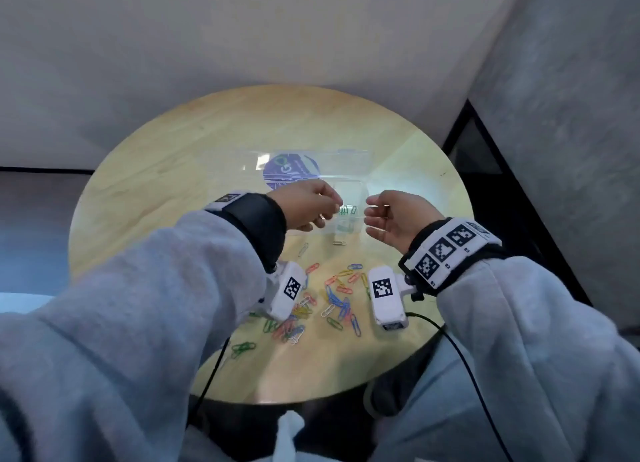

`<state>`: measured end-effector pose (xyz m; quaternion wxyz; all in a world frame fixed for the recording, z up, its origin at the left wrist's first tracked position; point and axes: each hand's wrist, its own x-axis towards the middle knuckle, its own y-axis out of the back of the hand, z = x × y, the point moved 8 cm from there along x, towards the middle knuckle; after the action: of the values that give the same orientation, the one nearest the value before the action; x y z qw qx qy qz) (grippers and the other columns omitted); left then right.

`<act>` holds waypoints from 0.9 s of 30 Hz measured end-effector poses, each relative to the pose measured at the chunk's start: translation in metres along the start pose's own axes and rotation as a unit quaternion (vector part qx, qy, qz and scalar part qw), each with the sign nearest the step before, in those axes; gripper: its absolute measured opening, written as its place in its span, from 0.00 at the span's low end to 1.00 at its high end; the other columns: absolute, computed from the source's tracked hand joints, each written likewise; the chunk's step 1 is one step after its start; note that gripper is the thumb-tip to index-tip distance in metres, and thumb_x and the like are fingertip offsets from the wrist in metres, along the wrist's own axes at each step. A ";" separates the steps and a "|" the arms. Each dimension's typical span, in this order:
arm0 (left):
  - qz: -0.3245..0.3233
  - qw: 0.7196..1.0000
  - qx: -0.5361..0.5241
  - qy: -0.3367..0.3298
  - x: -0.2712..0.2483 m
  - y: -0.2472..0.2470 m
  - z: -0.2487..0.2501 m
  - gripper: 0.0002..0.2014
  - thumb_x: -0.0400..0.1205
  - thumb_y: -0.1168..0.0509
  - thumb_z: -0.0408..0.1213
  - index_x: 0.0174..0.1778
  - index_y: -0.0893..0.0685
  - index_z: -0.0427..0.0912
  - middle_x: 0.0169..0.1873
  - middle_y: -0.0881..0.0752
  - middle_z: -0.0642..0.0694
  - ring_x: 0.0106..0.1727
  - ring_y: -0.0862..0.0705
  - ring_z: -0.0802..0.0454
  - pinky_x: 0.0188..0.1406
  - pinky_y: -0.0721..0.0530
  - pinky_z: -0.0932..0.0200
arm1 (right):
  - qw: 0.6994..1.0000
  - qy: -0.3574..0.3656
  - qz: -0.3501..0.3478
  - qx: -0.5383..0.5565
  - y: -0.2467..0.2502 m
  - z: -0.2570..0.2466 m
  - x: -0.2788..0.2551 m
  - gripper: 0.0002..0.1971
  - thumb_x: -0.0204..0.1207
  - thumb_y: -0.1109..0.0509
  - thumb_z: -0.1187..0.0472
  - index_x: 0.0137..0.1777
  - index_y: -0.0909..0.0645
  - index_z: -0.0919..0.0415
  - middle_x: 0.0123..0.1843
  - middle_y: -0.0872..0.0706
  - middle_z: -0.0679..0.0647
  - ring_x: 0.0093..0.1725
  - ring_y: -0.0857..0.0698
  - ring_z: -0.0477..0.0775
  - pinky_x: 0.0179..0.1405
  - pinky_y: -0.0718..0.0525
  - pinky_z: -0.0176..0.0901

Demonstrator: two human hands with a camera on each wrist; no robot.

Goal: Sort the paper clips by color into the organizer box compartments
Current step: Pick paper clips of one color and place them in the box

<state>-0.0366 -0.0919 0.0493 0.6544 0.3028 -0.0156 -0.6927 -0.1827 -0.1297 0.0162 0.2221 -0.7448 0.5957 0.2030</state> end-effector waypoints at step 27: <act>-0.181 0.820 0.538 -0.075 -0.003 -0.099 -0.050 0.11 0.78 0.32 0.33 0.55 0.15 0.42 0.52 0.15 0.44 0.45 0.24 0.50 0.26 0.33 0.64 | 0.633 -0.063 -0.089 -0.766 -0.020 0.100 -0.026 0.16 0.69 0.26 0.55 0.28 0.28 0.59 0.30 0.23 0.54 0.39 0.20 0.56 0.39 0.23 0.41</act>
<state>-0.1036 -0.0563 -0.0318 0.2471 0.5512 -0.3796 -0.7008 -0.1725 -0.0479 -0.0494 -0.3744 -0.6817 0.1413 0.6126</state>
